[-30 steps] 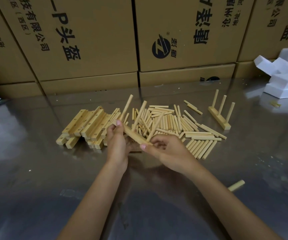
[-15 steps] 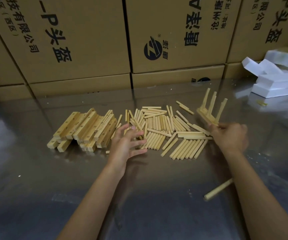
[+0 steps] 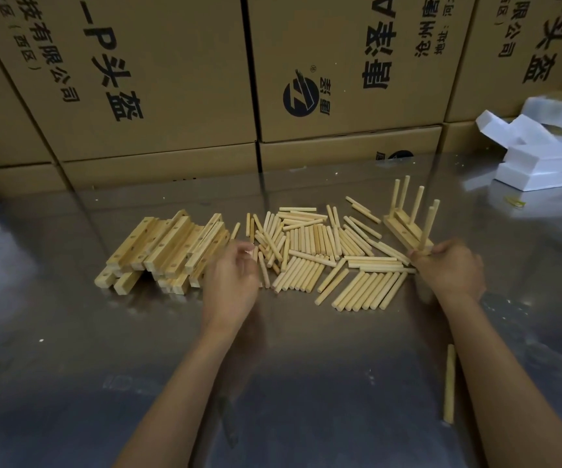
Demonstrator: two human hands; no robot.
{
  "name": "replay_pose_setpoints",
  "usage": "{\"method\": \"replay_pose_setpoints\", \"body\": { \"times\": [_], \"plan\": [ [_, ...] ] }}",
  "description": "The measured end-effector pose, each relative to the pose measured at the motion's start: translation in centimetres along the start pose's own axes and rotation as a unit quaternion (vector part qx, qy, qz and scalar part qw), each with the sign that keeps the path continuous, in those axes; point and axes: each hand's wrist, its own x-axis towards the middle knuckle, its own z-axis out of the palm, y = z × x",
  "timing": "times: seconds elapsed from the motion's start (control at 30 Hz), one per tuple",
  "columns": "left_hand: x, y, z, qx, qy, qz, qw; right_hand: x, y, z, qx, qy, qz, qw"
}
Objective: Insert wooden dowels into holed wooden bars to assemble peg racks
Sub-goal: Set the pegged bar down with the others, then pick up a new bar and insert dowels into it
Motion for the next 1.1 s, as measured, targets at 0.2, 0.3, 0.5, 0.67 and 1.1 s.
{"method": "replay_pose_setpoints", "body": {
  "times": [0.2,0.3,0.5,0.67,1.1],
  "plan": [
    [1.5,-3.5,-3.3,0.347,0.033,0.013,0.937,-1.3,-1.0,0.0,0.003,-0.019,-0.011,1.000],
    [1.8,-3.8,-3.6,0.343,0.021,0.014,0.939,-2.3,-1.9,0.3,-0.009,-0.022,-0.037,0.999],
    [2.0,-3.4,-3.7,0.377,0.024,0.002,0.926,-3.6,-2.8,1.2,-0.028,-0.038,-0.091,0.995],
    [1.9,-2.7,-3.9,0.375,0.029,-0.003,0.927,-4.4,-3.3,1.9,-0.035,-0.064,-0.118,0.990],
    [1.2,-0.9,-3.6,0.248,0.021,0.019,0.968,-6.0,-4.1,3.3,-0.042,-0.205,-0.226,0.951]
  ]
}}
